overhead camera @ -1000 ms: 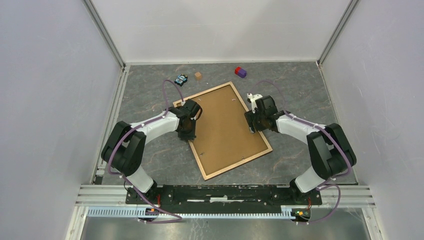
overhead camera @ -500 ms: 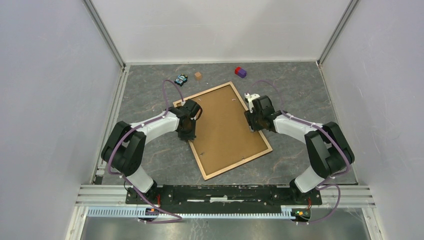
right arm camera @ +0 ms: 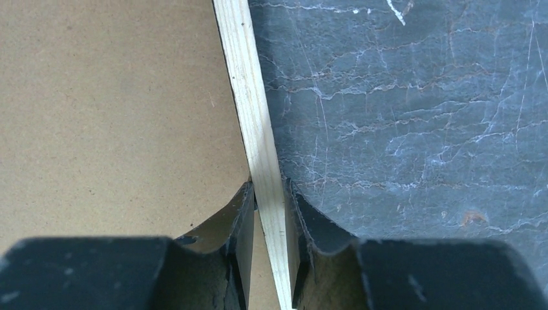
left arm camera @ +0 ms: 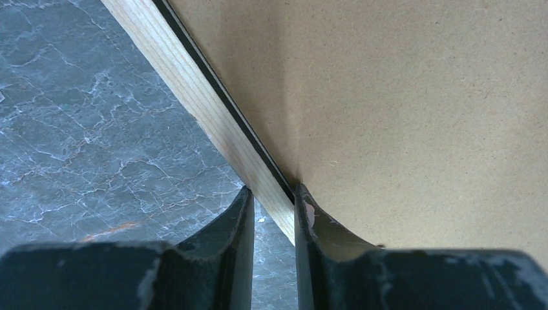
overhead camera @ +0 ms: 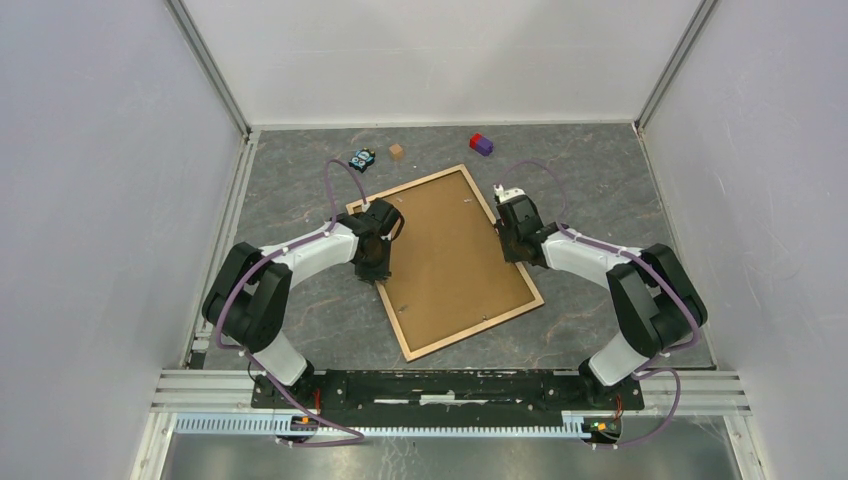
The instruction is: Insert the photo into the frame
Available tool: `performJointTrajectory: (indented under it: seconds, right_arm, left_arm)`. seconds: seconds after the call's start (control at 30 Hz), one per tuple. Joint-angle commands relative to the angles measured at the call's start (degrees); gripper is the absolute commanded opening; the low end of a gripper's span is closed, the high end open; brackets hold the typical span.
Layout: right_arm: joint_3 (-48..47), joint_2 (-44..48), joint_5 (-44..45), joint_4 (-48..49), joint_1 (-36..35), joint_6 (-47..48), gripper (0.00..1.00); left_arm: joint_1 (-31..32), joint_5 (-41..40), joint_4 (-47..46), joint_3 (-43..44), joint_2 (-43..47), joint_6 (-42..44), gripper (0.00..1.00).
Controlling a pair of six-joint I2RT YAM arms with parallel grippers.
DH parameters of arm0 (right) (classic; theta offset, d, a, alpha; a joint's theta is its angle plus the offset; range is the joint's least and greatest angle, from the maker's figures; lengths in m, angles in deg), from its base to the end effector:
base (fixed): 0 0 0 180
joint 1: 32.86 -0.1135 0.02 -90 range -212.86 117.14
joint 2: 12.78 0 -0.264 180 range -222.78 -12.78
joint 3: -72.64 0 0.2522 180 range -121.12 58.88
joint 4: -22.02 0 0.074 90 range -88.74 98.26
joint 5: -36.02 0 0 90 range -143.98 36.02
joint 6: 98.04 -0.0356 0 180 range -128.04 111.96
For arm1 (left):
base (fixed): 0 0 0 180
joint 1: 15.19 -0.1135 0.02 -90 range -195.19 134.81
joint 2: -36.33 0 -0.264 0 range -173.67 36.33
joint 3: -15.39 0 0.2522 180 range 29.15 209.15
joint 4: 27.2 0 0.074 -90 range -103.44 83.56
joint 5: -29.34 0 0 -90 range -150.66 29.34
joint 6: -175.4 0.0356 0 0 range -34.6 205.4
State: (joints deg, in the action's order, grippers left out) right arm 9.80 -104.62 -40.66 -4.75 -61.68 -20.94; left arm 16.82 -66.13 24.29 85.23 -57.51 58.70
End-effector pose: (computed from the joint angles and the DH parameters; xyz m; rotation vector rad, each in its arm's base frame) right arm 0.2757 0.1423 0.1653 -0.2576 2.4924 0.0013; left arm 0.2524 -0.1538 0.1684 0.1157 2.8716 -0.0597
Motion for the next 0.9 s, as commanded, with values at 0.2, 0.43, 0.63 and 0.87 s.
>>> performJointTrajectory:
  seconds: [0.2, 0.43, 0.63, 0.87]
  right_arm:
    - [5.5, 1.5, -2.2, 0.7, -3.3, -11.9, 0.25]
    - [9.1, 7.0, -1.1, 1.2, -3.3, -11.6, 0.22]
    - [13.5, 12.9, -4.1, 3.2, -3.1, -9.9, 0.26]
    - [8.2, 14.0, -2.9, 1.6, -1.4, -5.2, 0.66]
  left_arm:
    - [0.6, 2.2, 5.1, -1.8, -2.7, 5.2, 0.02]
    - [0.6, 2.0, 4.5, -1.5, -2.1, 5.8, 0.02]
    - [0.7, 2.4, 3.7, -1.3, -1.0, 8.8, 0.02]
    - [0.7, 3.2, 3.3, -1.4, -1.0, 9.9, 0.02]
